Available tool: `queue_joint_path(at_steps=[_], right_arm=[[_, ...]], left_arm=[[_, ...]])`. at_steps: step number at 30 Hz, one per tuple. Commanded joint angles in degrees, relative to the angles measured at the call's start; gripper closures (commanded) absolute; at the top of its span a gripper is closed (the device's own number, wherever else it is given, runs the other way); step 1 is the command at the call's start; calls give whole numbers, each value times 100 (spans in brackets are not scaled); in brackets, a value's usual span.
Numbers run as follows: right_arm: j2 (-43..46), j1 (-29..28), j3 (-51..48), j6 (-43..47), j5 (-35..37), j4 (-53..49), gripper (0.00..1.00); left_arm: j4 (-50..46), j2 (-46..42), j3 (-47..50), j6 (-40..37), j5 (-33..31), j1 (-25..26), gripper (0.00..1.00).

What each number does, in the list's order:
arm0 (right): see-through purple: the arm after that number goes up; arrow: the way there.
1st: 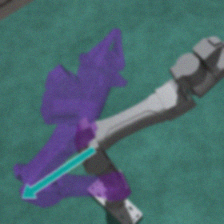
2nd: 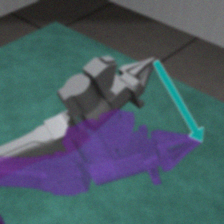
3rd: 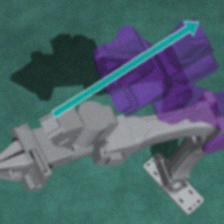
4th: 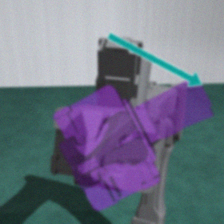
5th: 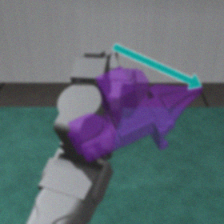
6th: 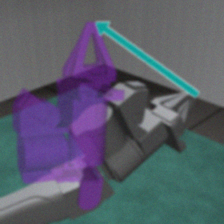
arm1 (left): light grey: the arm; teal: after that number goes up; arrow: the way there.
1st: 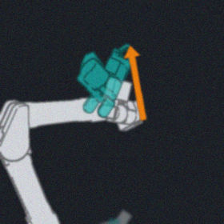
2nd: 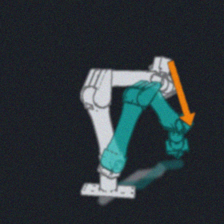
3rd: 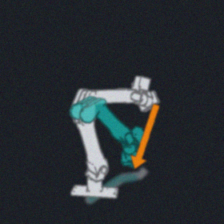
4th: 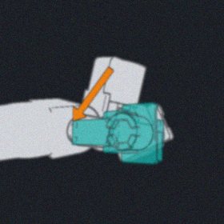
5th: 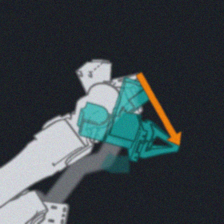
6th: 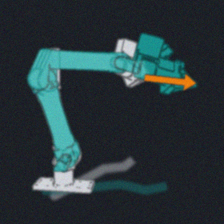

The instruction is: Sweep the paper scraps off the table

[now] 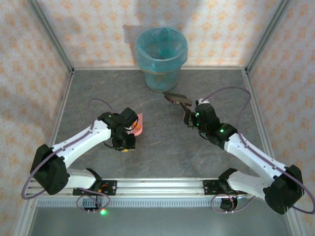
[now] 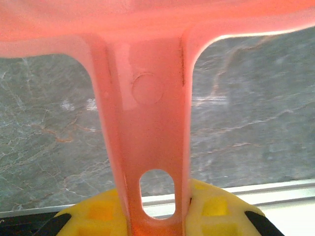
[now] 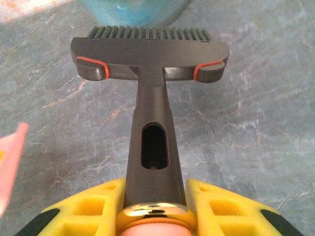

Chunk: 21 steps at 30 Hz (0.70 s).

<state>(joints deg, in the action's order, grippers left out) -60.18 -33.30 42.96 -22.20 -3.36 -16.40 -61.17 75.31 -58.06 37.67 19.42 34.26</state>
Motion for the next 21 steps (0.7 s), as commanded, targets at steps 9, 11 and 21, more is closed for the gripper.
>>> queue_joint_path(at_steps=[9,11,21], right_arm=[[127,365,-449,-886,-324,1451,100],[189,366,-564,-919,-330,1587,100],[113,368,-613,-1003,-340,1652,100]], left_arm=[[-949,264,-2493,223,-398,216,100],[-970,493,-3070,216,-387,260,100],[-1645,2438,-6413,-16,-459,528,100]])
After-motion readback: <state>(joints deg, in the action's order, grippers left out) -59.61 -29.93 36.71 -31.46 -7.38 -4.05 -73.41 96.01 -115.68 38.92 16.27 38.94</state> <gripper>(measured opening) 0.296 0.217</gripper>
